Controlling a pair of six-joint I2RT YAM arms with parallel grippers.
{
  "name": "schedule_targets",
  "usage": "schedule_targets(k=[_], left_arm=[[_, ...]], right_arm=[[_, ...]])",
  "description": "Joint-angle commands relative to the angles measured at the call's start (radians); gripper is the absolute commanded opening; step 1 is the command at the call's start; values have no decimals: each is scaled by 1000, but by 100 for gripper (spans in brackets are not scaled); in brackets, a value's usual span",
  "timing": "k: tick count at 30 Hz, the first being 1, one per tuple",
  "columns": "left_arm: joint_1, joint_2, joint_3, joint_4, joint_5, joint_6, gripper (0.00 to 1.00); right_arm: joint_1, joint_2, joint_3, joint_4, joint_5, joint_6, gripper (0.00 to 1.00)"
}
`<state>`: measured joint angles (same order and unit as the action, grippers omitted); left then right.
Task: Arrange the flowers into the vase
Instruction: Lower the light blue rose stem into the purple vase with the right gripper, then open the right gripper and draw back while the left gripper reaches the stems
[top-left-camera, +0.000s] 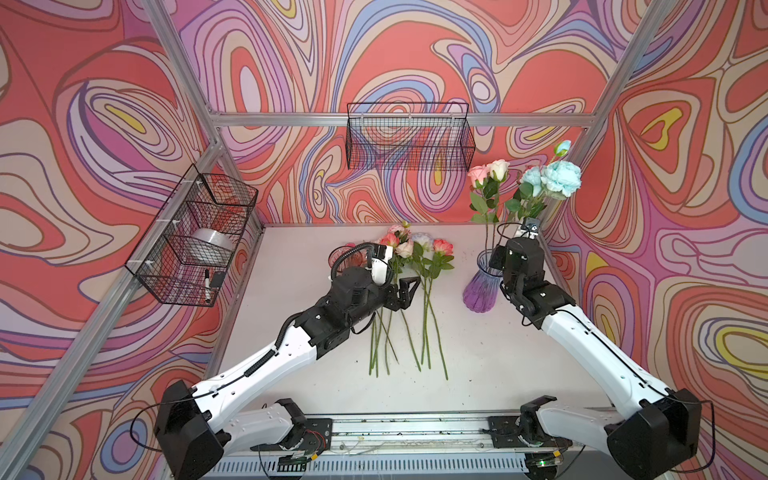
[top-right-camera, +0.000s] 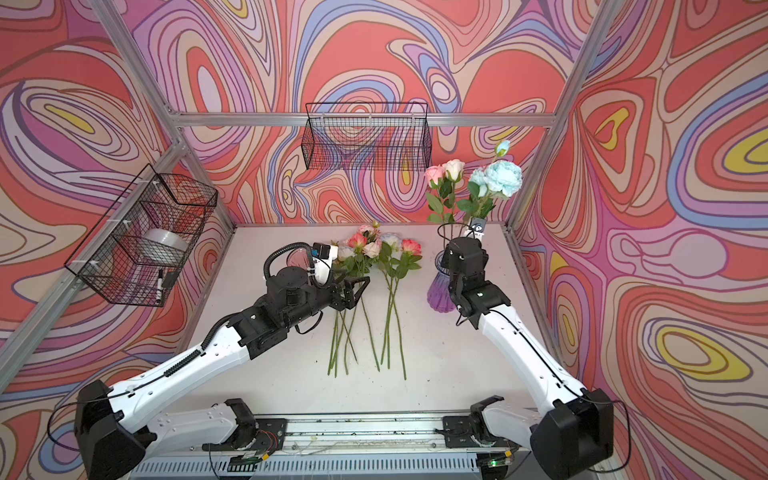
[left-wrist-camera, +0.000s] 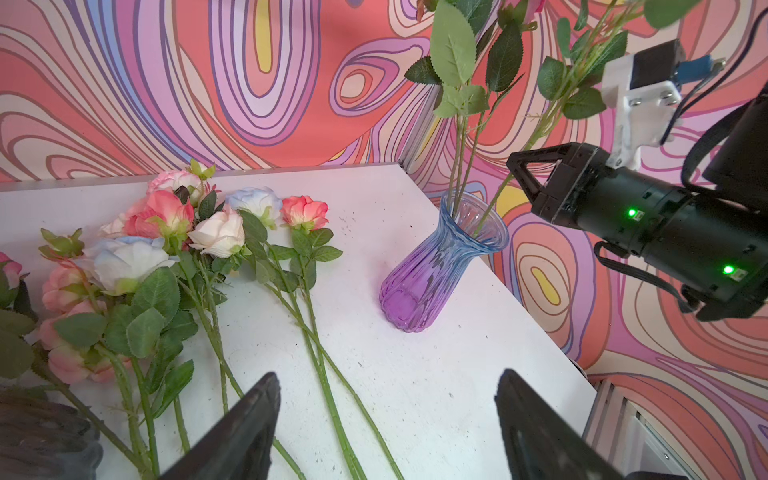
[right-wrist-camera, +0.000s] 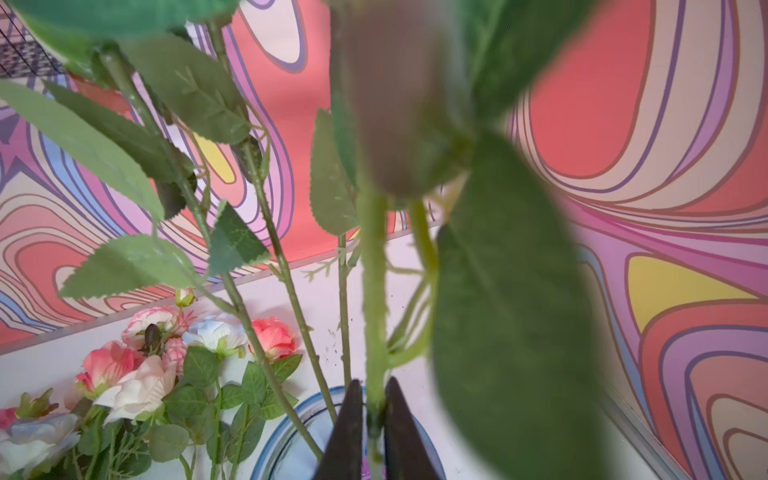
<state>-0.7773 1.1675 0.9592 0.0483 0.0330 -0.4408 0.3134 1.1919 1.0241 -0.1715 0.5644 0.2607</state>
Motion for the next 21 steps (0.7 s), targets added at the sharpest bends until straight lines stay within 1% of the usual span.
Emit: schedule_targets(k=[1,6,11,17,21], left_arm=[[1,7,-4,12,11,-6,82],[1,6,-6,13,2,-4,82],[1,10,-6,12,5,-5,82],[1,15,-5,9,-1,-6,82],[1,43,19,-36,-29,-10,80]], right_arm=[[-4,-11,12,-55,-24,51,18],[-4,-4,30,-108,-17,77,20],[-4,-13,45,-150,-36,98,23],[-3,-78,25,-192,-78,131,24],[-3,-134,33,-245,-104,153,25]])
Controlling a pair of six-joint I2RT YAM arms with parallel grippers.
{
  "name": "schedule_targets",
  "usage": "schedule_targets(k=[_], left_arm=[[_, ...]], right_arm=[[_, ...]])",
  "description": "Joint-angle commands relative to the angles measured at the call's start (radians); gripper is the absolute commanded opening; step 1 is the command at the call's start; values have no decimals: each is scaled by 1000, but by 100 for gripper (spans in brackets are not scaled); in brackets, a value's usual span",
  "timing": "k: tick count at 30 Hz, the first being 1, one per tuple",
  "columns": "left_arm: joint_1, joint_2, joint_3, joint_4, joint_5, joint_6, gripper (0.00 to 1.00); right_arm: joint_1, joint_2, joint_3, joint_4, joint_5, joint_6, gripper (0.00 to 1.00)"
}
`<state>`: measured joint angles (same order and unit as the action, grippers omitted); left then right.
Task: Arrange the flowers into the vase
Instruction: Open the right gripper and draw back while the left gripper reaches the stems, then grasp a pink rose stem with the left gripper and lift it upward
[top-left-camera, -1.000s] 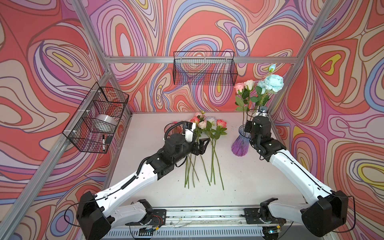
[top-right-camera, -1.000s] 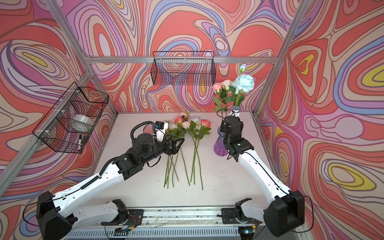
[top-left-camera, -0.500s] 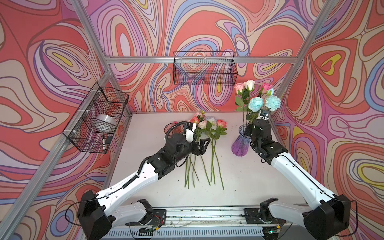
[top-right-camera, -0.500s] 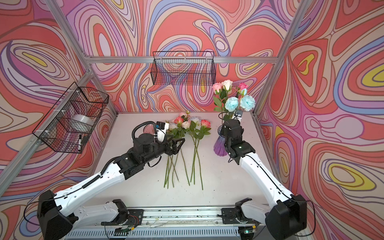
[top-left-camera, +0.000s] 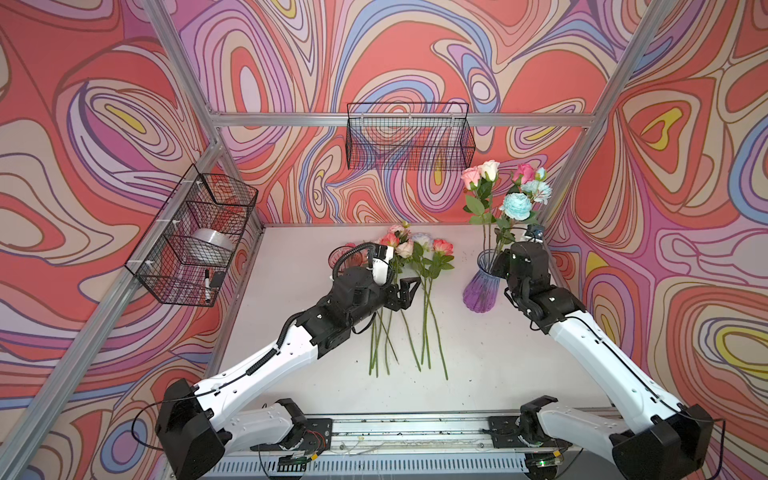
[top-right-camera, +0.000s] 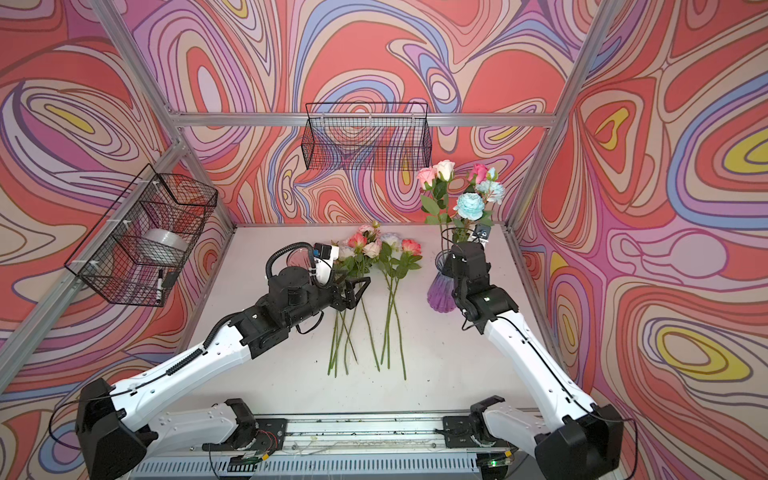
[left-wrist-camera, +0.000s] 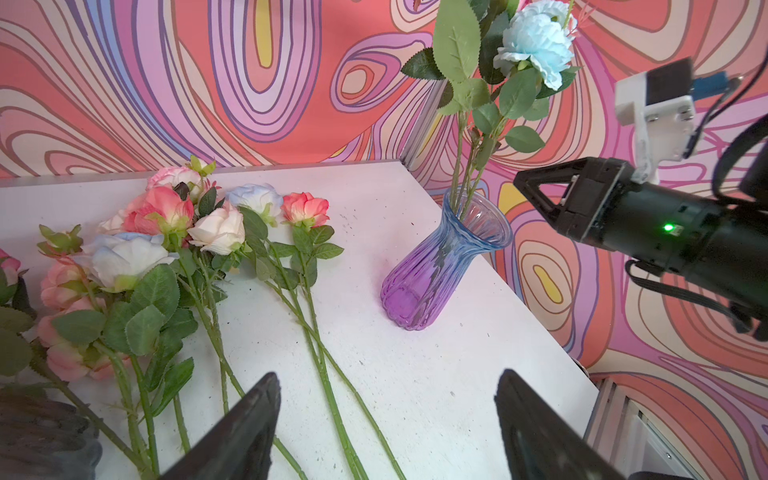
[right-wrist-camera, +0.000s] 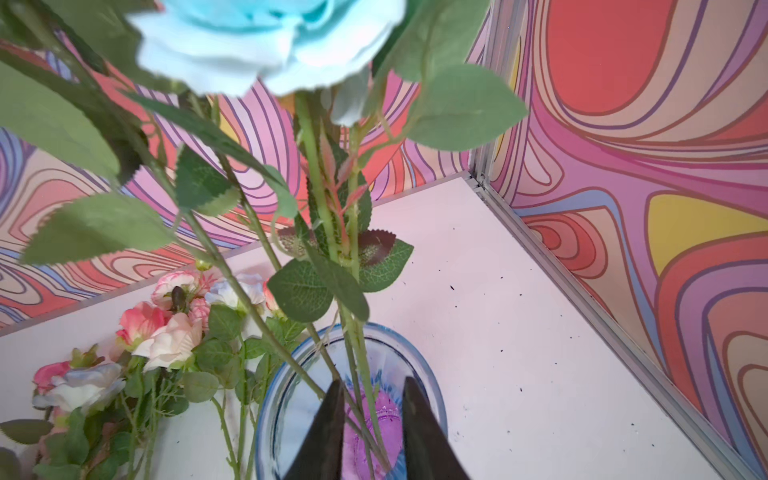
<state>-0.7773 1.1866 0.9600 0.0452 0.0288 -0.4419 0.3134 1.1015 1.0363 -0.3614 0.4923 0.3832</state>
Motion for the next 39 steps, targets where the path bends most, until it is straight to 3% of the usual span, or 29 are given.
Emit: schedule_targets(k=[1,6,11,18,22,26,39], left_arm=[[1,37,30,-57,-43,-10,79],[2,148,148,-254,-149,-33,70],[26,261,242,-389,-124,-77,56],[59,391,310,-534,-159,-191,59],[59,496,337,-588,-80,-258,50],[58,587,329,-585,-10,-324,48],[55,738,365,-558,97,-324,39]], right_arm=[[-1,-56,23,-69,-52,33,26],[1,-97,21,-131,-165,47,23],[25,-116,3,-157,-270,5,14],[36,-130,8,-170,-255,-18,13],[36,-120,18,-168,-263,-23,13],[36,-121,11,-161,-256,-22,14],[36,-134,-13,-146,-269,-17,15]])
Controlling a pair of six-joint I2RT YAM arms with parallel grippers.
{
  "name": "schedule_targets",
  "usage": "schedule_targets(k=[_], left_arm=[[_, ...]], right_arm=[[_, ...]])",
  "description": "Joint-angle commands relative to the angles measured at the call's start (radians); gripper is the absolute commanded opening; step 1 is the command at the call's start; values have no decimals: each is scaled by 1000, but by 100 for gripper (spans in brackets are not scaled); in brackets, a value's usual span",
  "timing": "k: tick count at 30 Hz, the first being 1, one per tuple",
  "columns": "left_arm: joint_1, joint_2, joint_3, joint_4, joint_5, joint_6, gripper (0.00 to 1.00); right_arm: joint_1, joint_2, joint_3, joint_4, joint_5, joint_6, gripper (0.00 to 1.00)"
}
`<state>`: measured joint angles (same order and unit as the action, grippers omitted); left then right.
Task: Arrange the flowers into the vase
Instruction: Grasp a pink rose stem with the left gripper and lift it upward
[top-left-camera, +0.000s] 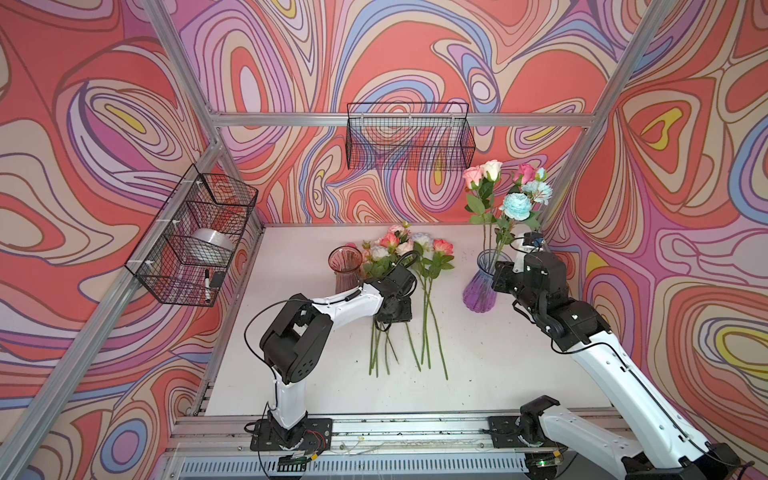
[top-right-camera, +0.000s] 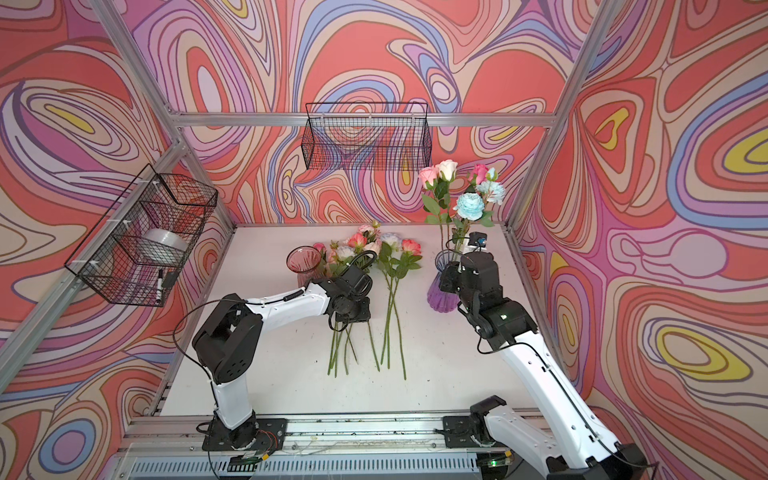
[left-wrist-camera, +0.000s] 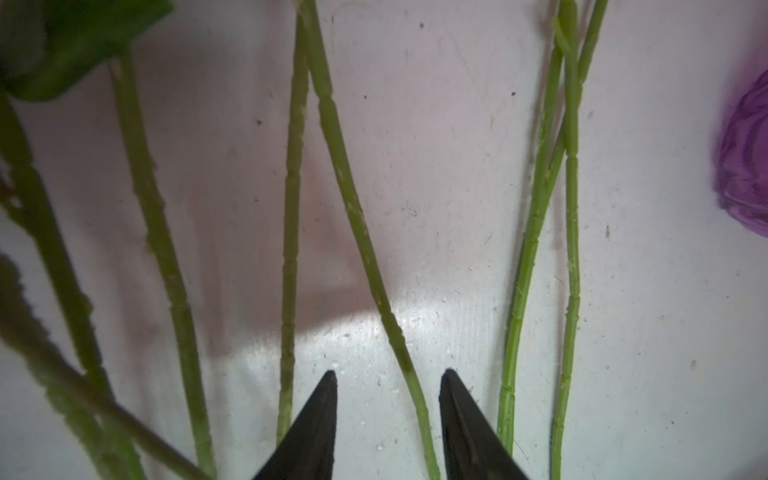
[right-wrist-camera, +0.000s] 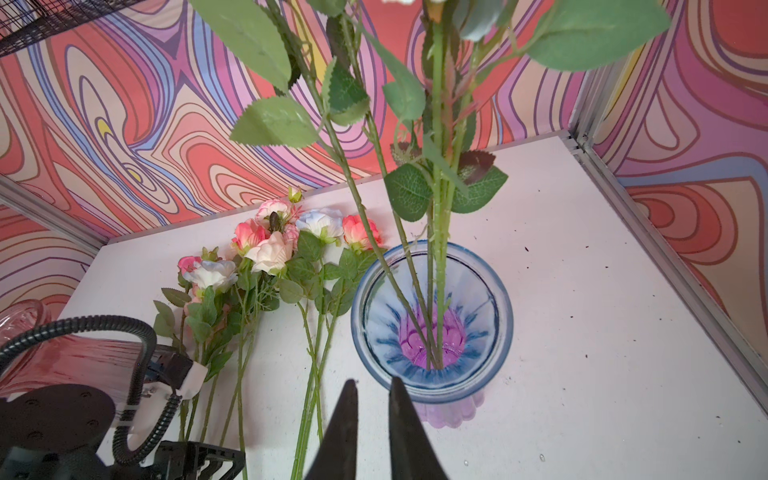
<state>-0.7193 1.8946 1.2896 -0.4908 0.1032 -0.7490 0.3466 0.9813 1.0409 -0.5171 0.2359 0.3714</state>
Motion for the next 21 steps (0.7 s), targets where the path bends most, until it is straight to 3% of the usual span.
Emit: schedule_targets(k=[1,10,18,21], left_arm=[[-3,36,38,-24,23,-15,38],[-3,86,83,-46,22,30,26],[-3,31,88,-54,-22,55,1],[-2,1,86,-58,-48,64,0]], right_arm=[[3,-13,-15,7,-14,-6,15],[3,-30,-21,5,-9,-9,15],[3,-39,-17,5,-9,-11,15],[3,-33,-10,-1,-14,-12,15]])
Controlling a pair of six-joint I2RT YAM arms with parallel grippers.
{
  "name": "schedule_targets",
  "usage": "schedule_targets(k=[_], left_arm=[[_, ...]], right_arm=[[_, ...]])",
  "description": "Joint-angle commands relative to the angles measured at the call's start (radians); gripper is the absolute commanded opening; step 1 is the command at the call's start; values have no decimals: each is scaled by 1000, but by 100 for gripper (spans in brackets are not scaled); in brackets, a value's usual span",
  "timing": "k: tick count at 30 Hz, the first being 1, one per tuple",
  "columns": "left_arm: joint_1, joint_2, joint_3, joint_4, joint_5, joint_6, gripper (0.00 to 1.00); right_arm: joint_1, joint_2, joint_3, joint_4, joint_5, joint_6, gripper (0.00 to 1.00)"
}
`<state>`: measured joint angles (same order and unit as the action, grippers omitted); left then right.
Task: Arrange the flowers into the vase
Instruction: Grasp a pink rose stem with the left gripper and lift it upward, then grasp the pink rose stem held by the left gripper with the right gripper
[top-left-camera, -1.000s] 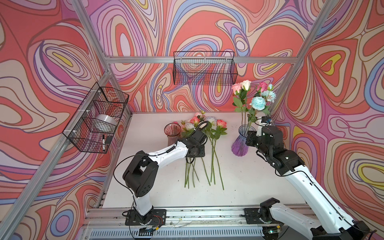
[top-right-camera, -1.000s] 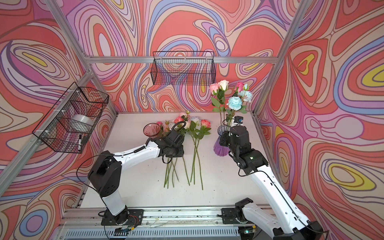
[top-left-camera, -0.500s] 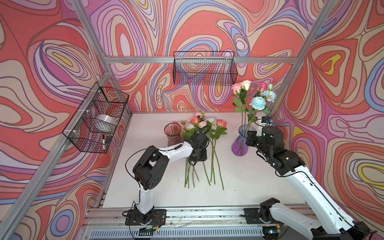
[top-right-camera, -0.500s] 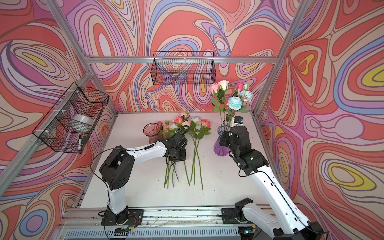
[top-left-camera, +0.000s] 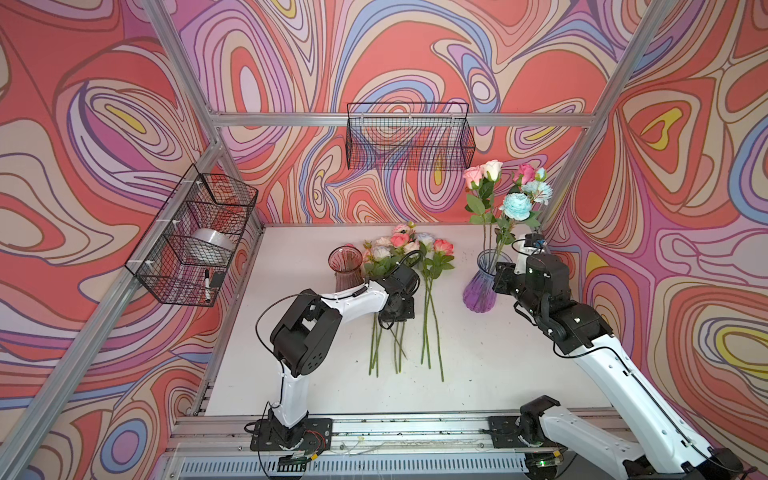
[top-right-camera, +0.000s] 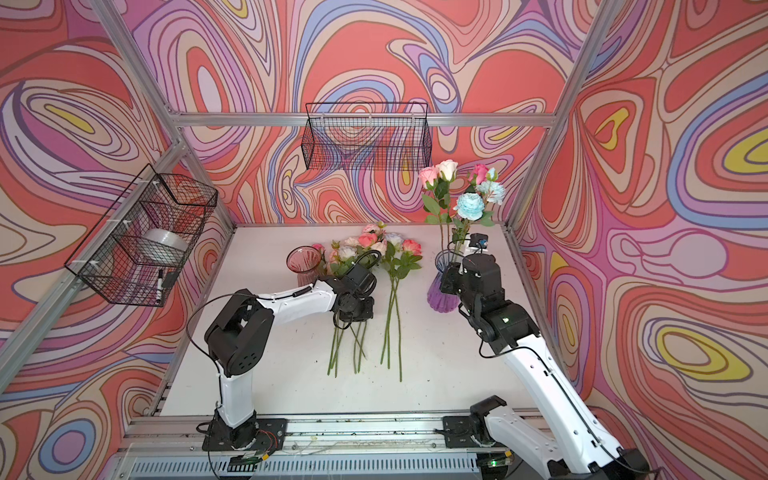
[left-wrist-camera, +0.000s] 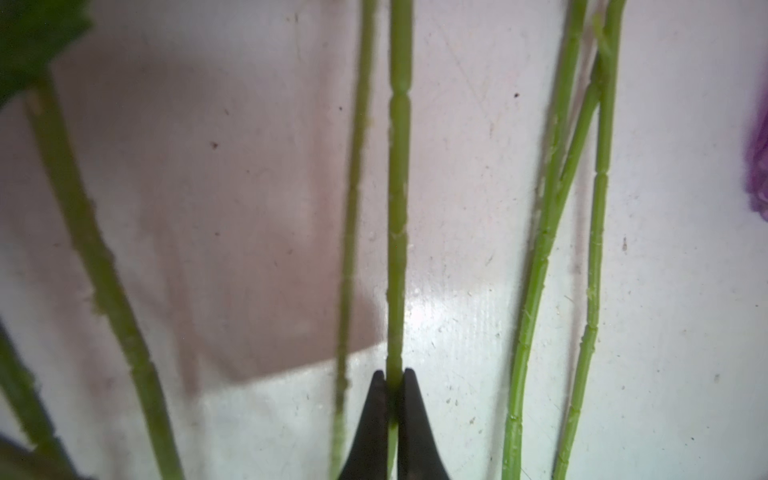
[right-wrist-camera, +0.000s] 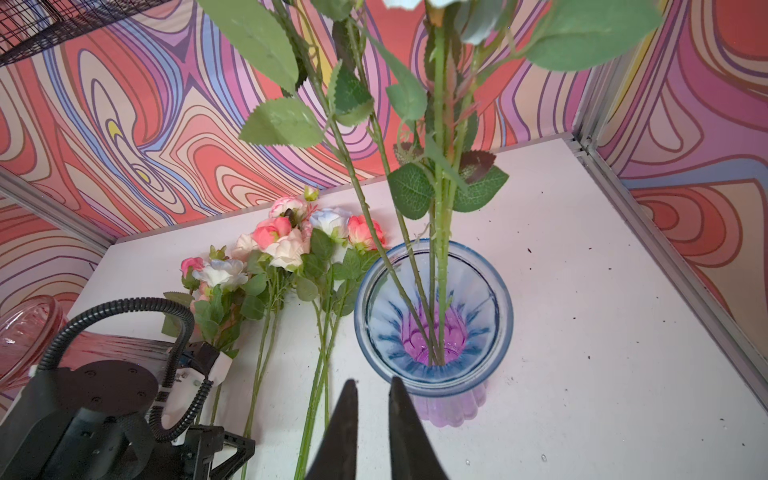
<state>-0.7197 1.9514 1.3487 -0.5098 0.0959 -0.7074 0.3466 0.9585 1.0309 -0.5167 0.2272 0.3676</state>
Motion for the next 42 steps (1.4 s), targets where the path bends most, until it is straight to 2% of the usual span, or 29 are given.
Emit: schedule_targets(k=[1,12,19,23,28,32,37,42], left_arm=[[-1,-67,28,-43,-47,26,0],[4,-189,11,-33,-110,46,0],[27,-296,-39,35,-109,55,0],[32,-383,-111,168,-46,87,0],[32,-532,-289,483,63,110,0],[32,-620,-361,610,112,136,0],[31,-671,-389,698,222,160,0],[31,-680,-387,726,294,154,0]], right_arm=[[3,-9,2,-2,-4,-9,15],[3,11,22,7,-19,-6,15],[3,28,38,8,-39,-3,15],[4,22,35,24,-77,-4,18],[6,29,55,44,-232,-4,28],[16,43,78,63,-349,11,33],[70,47,87,81,-365,11,37],[192,73,114,103,-350,13,40]])
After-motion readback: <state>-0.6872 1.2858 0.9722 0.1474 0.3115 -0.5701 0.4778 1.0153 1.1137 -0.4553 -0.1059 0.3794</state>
